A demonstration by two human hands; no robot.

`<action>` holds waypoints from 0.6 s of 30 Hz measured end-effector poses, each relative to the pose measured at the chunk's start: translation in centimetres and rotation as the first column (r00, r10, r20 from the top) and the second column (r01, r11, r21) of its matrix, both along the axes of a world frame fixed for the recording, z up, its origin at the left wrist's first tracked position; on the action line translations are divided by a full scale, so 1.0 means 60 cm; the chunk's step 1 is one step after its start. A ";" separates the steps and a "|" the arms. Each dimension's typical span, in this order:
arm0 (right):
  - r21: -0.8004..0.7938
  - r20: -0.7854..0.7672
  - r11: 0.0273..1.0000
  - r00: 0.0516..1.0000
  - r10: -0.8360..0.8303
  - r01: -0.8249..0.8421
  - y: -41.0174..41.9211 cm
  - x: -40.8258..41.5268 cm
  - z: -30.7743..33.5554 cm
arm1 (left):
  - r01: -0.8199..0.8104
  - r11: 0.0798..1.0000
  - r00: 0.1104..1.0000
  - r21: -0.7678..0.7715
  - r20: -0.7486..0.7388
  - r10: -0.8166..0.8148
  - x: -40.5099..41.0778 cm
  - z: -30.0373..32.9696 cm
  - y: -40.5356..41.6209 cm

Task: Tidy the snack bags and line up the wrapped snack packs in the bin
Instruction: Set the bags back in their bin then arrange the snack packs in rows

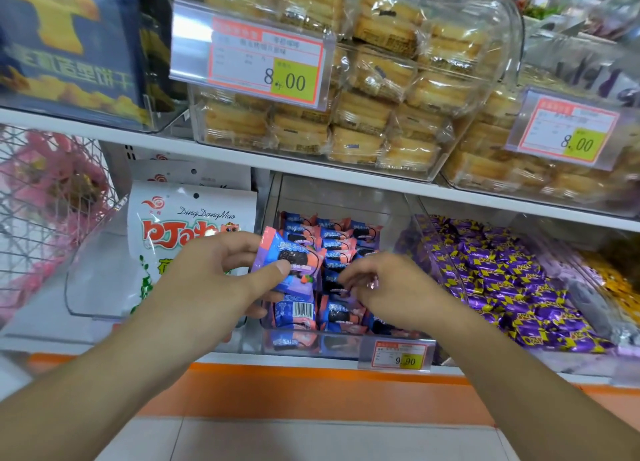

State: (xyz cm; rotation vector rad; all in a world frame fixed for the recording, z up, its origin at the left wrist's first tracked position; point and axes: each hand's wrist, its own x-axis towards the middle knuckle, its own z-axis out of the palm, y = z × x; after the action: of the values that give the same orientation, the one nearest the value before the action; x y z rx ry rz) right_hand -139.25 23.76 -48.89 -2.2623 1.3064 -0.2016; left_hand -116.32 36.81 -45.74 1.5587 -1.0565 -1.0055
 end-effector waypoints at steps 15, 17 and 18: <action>-0.064 0.328 0.981 0.932 -0.150 0.181 0.007 -0.015 0.027 | 0.054 0.994 0.798 -0.097 0.602 0.015 -0.006 -0.007 0.000; -0.131 0.168 0.979 0.977 -0.134 0.157 0.006 -0.018 0.008 | 0.069 0.996 0.775 -0.052 0.631 -0.020 -0.001 -0.005 0.001; -0.144 0.130 0.978 0.983 -0.132 0.151 0.005 -0.017 0.000 | 0.072 0.997 0.774 -0.013 0.632 -0.048 0.000 -0.006 0.000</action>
State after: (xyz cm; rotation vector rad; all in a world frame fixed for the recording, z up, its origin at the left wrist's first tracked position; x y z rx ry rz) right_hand -140.28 24.08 -48.91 -2.2432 1.4319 -0.4974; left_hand -116.30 36.82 -46.09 1.8976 -1.5803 -0.4807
